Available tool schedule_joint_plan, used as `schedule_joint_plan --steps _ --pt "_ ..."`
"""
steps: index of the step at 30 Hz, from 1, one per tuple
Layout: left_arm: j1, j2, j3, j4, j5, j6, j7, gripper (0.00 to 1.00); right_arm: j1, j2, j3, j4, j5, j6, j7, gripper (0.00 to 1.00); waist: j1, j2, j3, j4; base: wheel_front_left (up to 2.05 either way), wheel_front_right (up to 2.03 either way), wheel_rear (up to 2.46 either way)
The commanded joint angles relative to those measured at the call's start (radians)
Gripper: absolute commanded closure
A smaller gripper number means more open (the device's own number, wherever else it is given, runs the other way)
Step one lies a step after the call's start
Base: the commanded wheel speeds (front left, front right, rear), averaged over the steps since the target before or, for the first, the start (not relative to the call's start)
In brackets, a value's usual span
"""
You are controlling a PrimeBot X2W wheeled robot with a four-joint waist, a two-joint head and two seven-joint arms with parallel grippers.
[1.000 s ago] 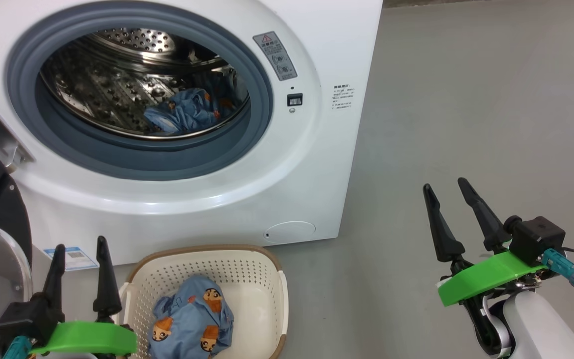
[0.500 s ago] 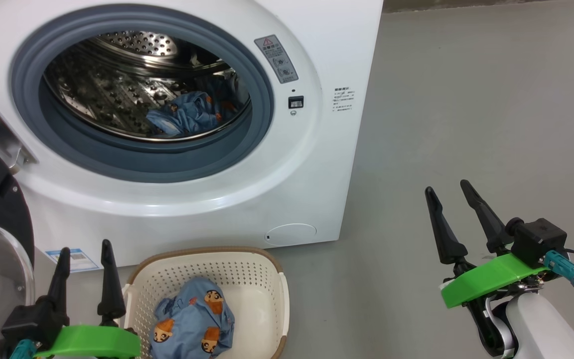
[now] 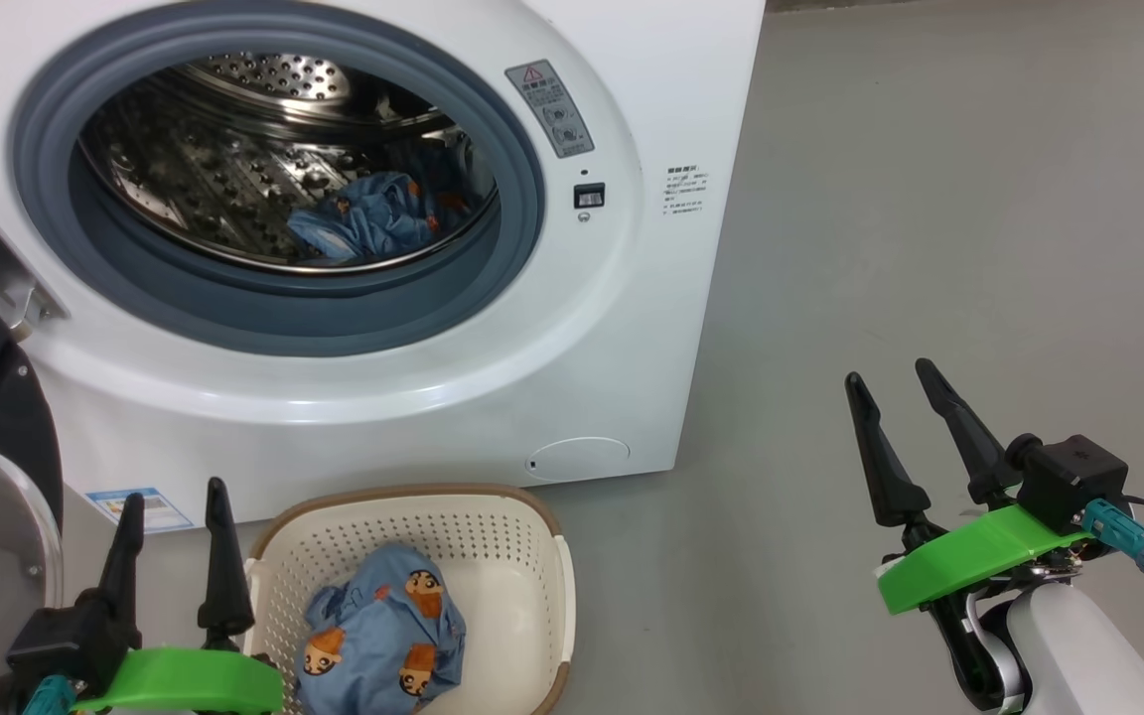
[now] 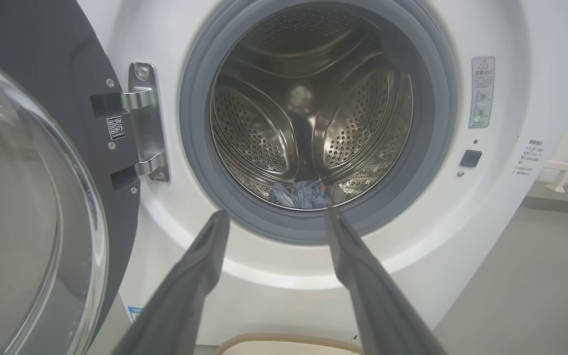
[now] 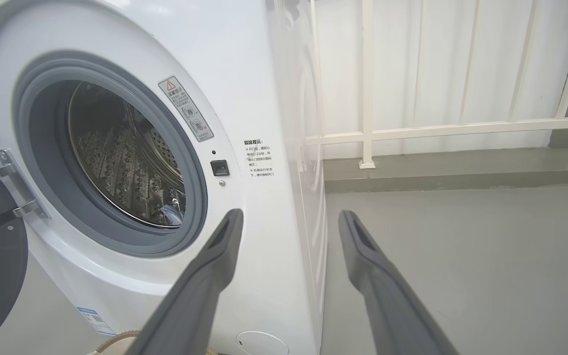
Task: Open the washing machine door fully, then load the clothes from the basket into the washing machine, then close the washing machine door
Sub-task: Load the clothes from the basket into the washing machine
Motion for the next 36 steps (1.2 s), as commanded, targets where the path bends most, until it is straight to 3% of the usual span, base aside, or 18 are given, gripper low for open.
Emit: schedule_joint_plan --steps 1,20,36 --pt "-0.024 0.016 0.029 -0.022 -0.004 0.003 -0.006 0.0 -0.013 -0.003 0.021 -0.026 0.005 0.006 -0.008 0.0 0.0 0.0 0.005 -0.002 0.0 0.0 0.0" --pt "-0.066 0.023 0.002 0.046 -0.02 -0.003 0.018 0.0 -0.036 0.0 0.021 -0.029 0.005 0.006 -0.008 0.0 0.0 0.0 0.078 -0.009 0.0 0.0 0.0" --pt "-0.233 0.062 -0.031 0.303 -0.046 -0.036 0.033 0.0 -0.111 0.019 0.018 -0.054 -0.009 0.006 -0.008 0.0 0.0 0.0 0.292 -0.033 0.0 0.0 0.0"
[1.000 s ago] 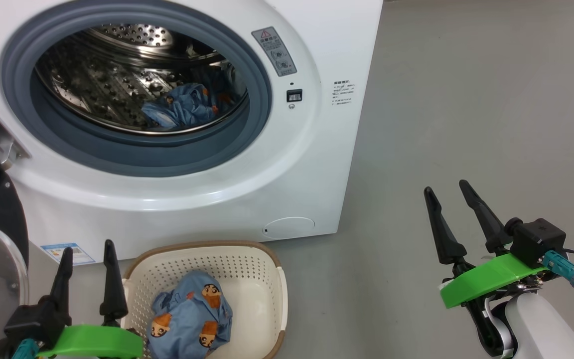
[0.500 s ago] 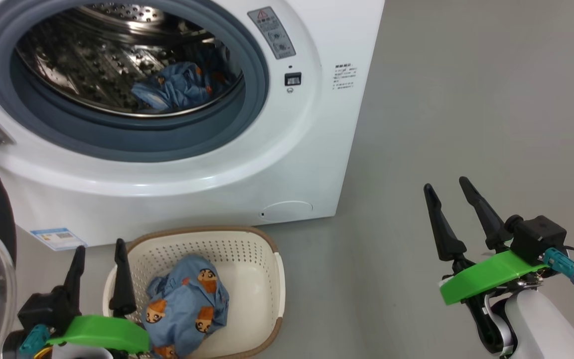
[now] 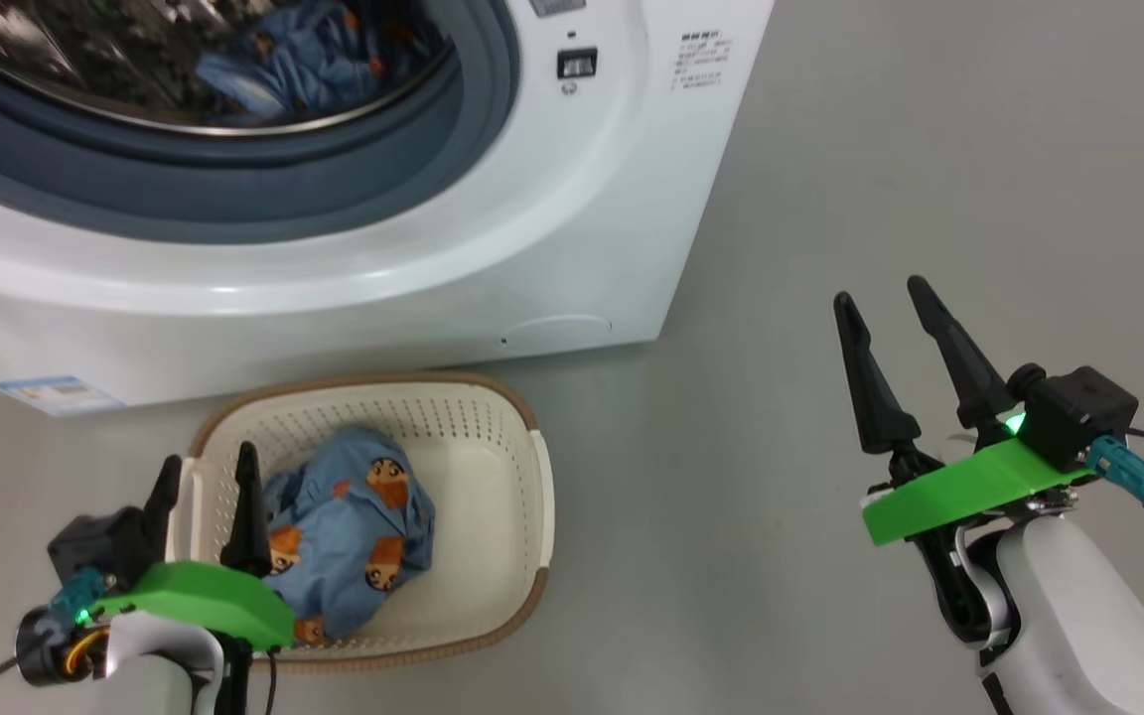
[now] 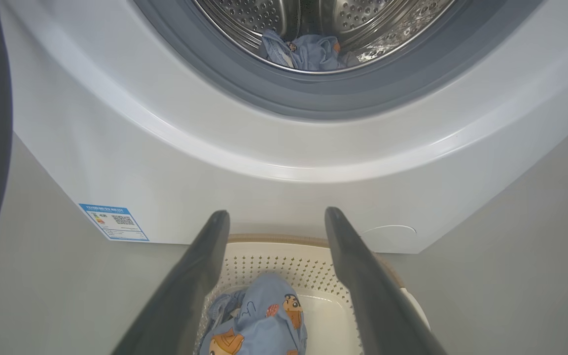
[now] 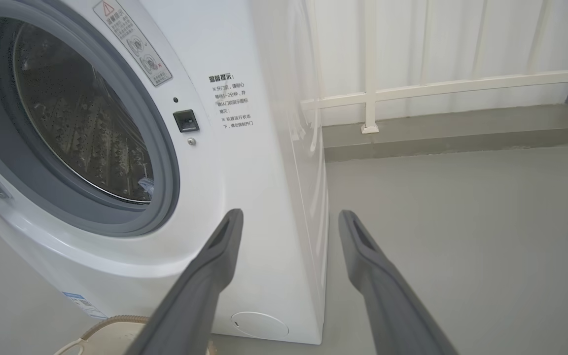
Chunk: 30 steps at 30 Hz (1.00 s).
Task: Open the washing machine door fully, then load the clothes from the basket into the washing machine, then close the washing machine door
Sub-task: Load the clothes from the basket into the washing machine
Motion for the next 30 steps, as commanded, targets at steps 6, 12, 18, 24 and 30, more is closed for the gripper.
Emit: schedule_joint_plan --steps 6,12,18,24,30 --pt "-0.112 0.036 0.003 0.12 -0.015 -0.019 -0.011 0.0 -0.051 0.007 0.02 -0.038 -0.013 0.006 -0.008 0.0 0.0 -0.0001 0.145 -0.022 0.0 0.0 0.0" --pt "-0.206 0.054 -0.022 0.257 -0.022 -0.029 -0.016 0.0 -0.088 0.014 0.021 -0.05 -0.018 0.006 -0.008 0.0 0.0 -0.0001 0.229 -0.037 0.0 0.0 0.0" --pt "-0.285 0.073 -0.038 0.375 -0.04 -0.034 -0.007 0.0 -0.115 0.02 0.022 -0.062 -0.021 0.006 -0.008 0.0 0.0 -0.0001 0.297 -0.055 0.0 0.0 0.0" --pt "-0.382 0.096 -0.055 0.486 -0.055 -0.037 -0.001 0.0 -0.144 0.03 0.025 -0.079 -0.019 0.006 -0.008 0.0 0.0 -0.0001 0.384 -0.078 0.0 0.0 0.0" --pt "-0.468 0.129 -0.066 0.575 -0.058 -0.037 0.005 0.0 -0.173 0.039 0.033 -0.098 -0.022 0.006 -0.008 0.0 0.0 -0.0001 0.469 -0.106 0.0 0.0 0.0"
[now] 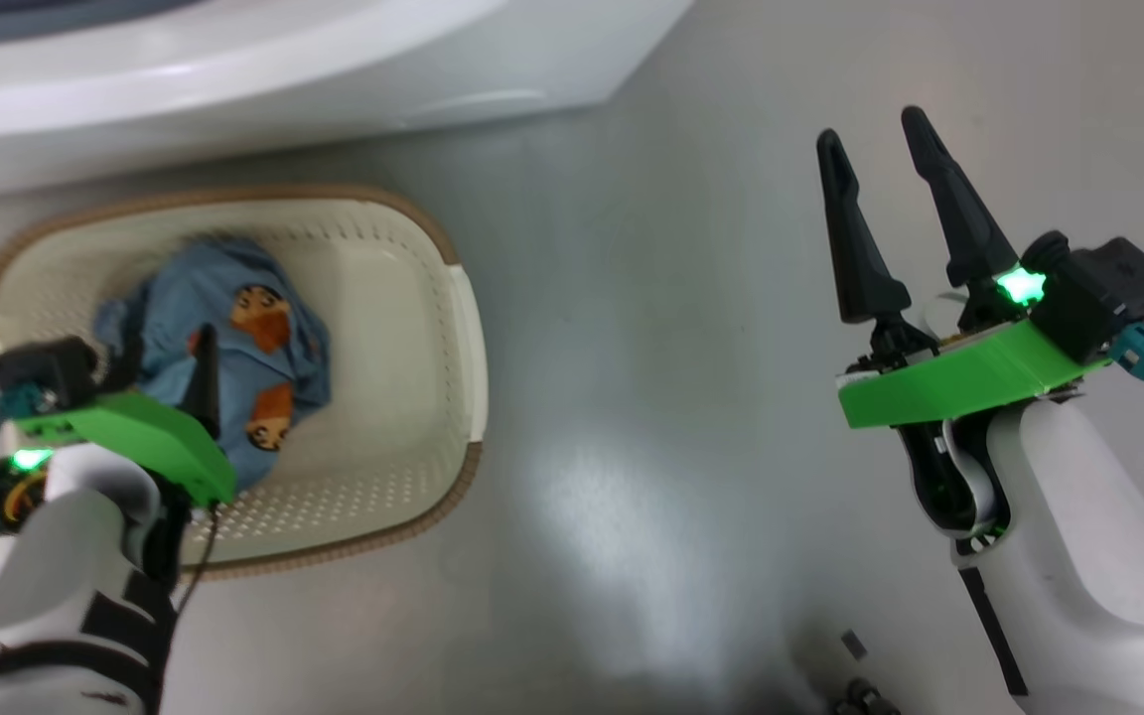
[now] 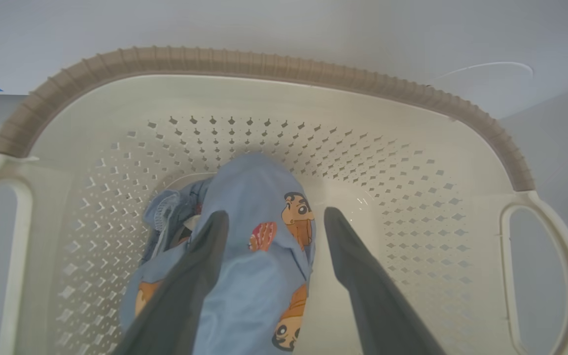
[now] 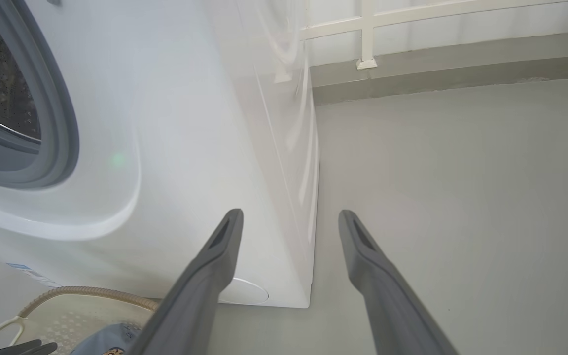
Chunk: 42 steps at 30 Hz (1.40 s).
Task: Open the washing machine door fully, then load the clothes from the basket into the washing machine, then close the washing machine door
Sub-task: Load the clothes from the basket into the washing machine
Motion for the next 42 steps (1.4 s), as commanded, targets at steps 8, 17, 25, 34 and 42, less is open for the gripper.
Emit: schedule_joint_plan --steps 8,17,25,34,42 --pt "-0.068 0.08 0.018 0.065 -0.013 0.012 0.056 0.0 -0.016 0.018 0.029 -0.045 -0.016 0.006 -0.008 0.0 0.0 -0.0001 0.144 -0.07 0.0 0.0 0.0" --pt "-0.134 0.124 -0.001 0.091 -0.007 0.043 0.168 0.0 -0.03 0.031 0.04 -0.058 -0.016 0.006 -0.008 0.0 0.0 -0.0001 0.21 -0.108 0.0 0.0 0.0" --pt "-0.15 0.124 -0.047 0.098 0.009 0.031 0.304 0.0 -0.031 0.04 0.045 -0.059 -0.014 0.006 -0.008 0.0 0.0 -0.0001 0.231 -0.126 0.0 0.0 0.0" --pt "-0.143 0.127 -0.052 0.099 0.001 0.046 0.273 1.0 -0.033 0.043 0.046 -0.054 -0.014 0.006 -0.008 0.0 0.0 -0.0001 0.215 -0.128 0.0 0.0 0.0" --pt "-0.106 0.105 -0.055 0.099 -0.028 0.015 0.219 1.0 -0.031 0.044 0.048 -0.043 -0.01 0.006 -0.008 0.0 0.0 -0.0001 0.155 -0.113 0.0 0.0 0.0"
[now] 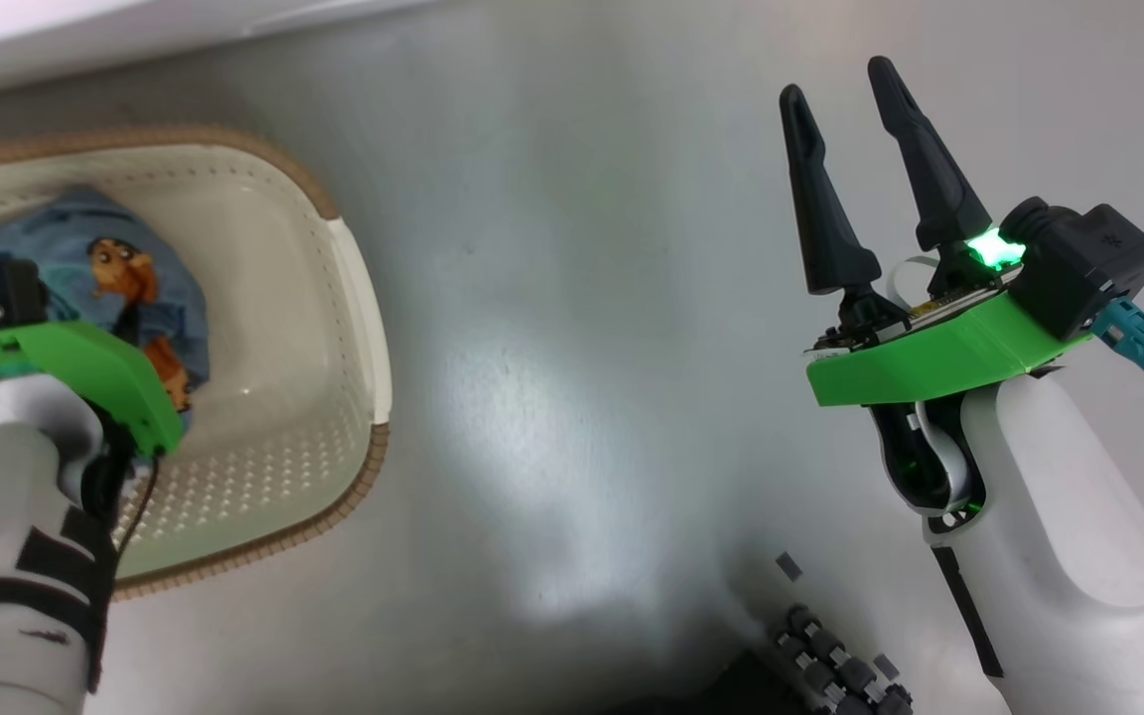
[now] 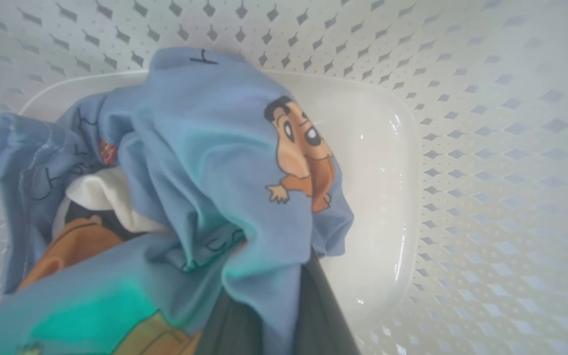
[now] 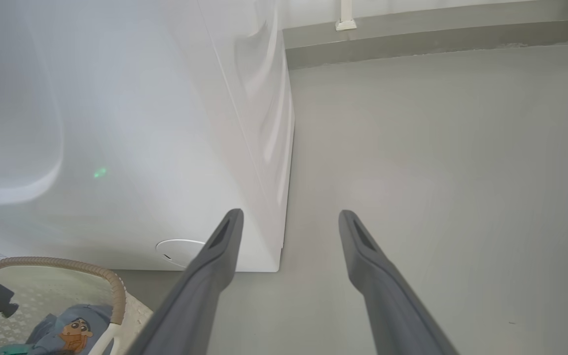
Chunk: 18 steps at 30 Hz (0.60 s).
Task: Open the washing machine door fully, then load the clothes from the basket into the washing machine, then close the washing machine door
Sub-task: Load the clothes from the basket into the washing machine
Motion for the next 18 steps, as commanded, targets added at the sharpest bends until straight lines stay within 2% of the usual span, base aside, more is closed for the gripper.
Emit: schedule_joint_plan --steps 1,9,12,18 --pt "0.06 0.028 0.014 -0.005 -0.012 -0.009 -0.02 1.0 0.025 0.008 0.021 -0.016 -0.001 0.006 -0.008 0.0 -0.0001 0.0 -0.033 0.011 0.0 0.0 0.0" --pt "0.132 -0.002 0.012 -0.012 -0.058 -0.022 -0.117 1.0 0.037 0.002 0.023 0.004 0.006 0.006 -0.008 0.0 -0.0001 0.0 -0.155 0.042 0.0 0.0 0.0" --pt "0.164 -0.026 -0.014 -0.045 -0.08 -0.022 -0.149 1.0 0.047 -0.003 0.023 0.016 0.01 0.006 -0.008 0.0 -0.0001 0.0 -0.209 0.057 0.0 0.0 0.0" --pt "0.243 -0.039 -0.082 -0.126 -0.148 -0.023 -0.191 1.0 0.074 -0.012 0.028 0.039 0.022 0.006 -0.008 0.0 -0.0001 0.0 -0.325 0.077 0.0 0.0 0.0"
